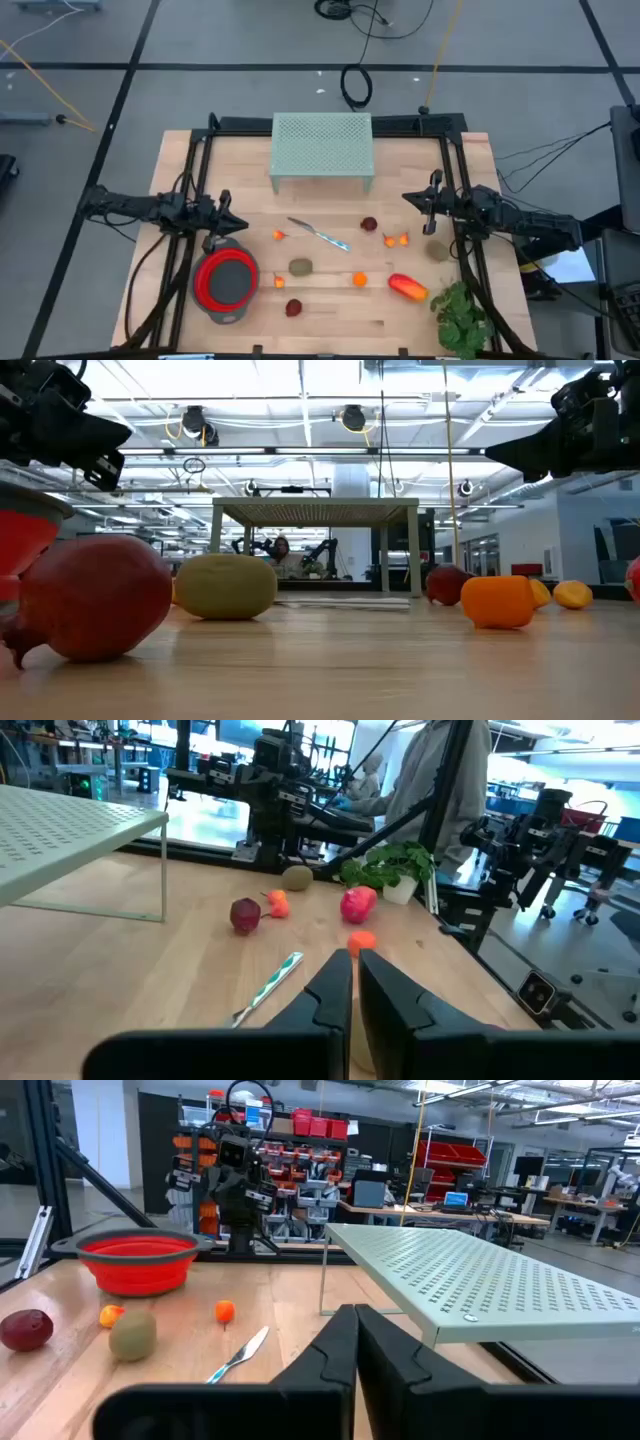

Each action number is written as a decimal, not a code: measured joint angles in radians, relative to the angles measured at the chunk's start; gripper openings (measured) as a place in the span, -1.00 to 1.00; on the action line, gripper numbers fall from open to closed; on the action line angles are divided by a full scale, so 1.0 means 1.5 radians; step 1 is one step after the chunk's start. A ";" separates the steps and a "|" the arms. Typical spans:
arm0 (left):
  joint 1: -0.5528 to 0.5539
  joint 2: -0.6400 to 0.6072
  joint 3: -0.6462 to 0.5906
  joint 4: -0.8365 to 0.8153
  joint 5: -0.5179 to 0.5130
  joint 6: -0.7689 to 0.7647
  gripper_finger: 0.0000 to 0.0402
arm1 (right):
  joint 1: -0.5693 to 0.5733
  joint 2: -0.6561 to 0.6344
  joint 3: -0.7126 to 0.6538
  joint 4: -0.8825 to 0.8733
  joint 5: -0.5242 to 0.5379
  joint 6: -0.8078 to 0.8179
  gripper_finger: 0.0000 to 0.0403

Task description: Pick & Place Fruit

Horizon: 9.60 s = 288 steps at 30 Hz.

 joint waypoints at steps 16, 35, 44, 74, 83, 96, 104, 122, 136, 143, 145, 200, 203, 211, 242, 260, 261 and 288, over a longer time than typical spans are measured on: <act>0.000 0.000 0.000 0.000 0.000 0.000 -0.89 | 0.000 0.000 0.000 0.000 0.000 0.000 -1.00; 0.000 0.000 0.000 0.000 0.000 0.000 -0.89 | 0.000 0.000 0.000 0.000 0.000 0.000 -1.00; 0.000 0.000 0.000 0.000 0.000 0.000 -0.89 | 0.000 0.000 0.000 0.000 0.000 0.000 -1.00; 0.000 0.000 0.000 0.000 0.000 0.000 -0.89 | 0.000 0.000 0.000 0.002 0.000 0.000 -1.00; 0.000 0.000 0.001 0.162 -0.108 -0.066 -0.89 | 0.000 0.000 0.000 0.002 0.000 0.000 -1.00; 0.000 0.145 0.234 -0.120 -0.140 -0.231 -0.90 | 0.000 0.000 0.000 0.002 0.000 -0.005 -1.00; 0.000 0.328 0.353 -0.181 -0.117 -0.519 -0.90 | 0.000 0.000 0.000 0.002 0.000 -0.005 -1.00; -0.108 0.677 0.615 -0.543 -0.032 -0.969 -0.99 | 0.000 0.000 0.000 0.002 0.000 -0.005 -1.00; -0.296 0.765 0.672 -0.816 0.124 -1.220 -0.99 | 0.000 0.000 0.000 0.002 0.000 -0.005 -1.00; -0.380 0.764 0.672 -0.862 0.142 -1.265 -0.99 | 0.000 0.000 0.000 0.002 0.000 -0.005 -1.00; -0.404 0.764 0.672 -0.873 0.161 -1.286 -0.98 | 0.000 0.000 0.000 0.002 0.000 -0.005 -1.00; -0.535 0.764 0.440 -0.662 0.118 -1.398 0.09 | 0.000 0.000 0.000 0.002 0.001 0.000 -1.00; -0.535 0.764 0.440 -0.662 0.110 -1.397 -0.06 | 0.000 0.000 0.000 0.002 0.001 0.001 -1.00; -0.535 0.764 0.440 -0.668 0.090 -1.382 -0.53 | 0.000 0.000 0.000 0.002 0.001 0.001 -1.00; -0.536 0.636 0.520 -0.676 -0.009 -1.383 -0.98 | 0.000 0.000 0.000 0.002 0.003 0.000 -1.00; -0.477 0.624 0.593 -0.546 -0.451 -1.075 -0.98 | 0.000 0.000 0.000 0.002 0.003 0.000 -1.00; -0.469 0.624 0.593 -0.527 -0.466 -1.034 -0.98 | 0.000 0.000 0.000 0.002 0.003 0.000 -1.00; -0.290 0.679 0.593 0.230 -0.565 0.050 -0.98 | 0.000 0.000 0.000 0.002 0.001 0.000 -1.00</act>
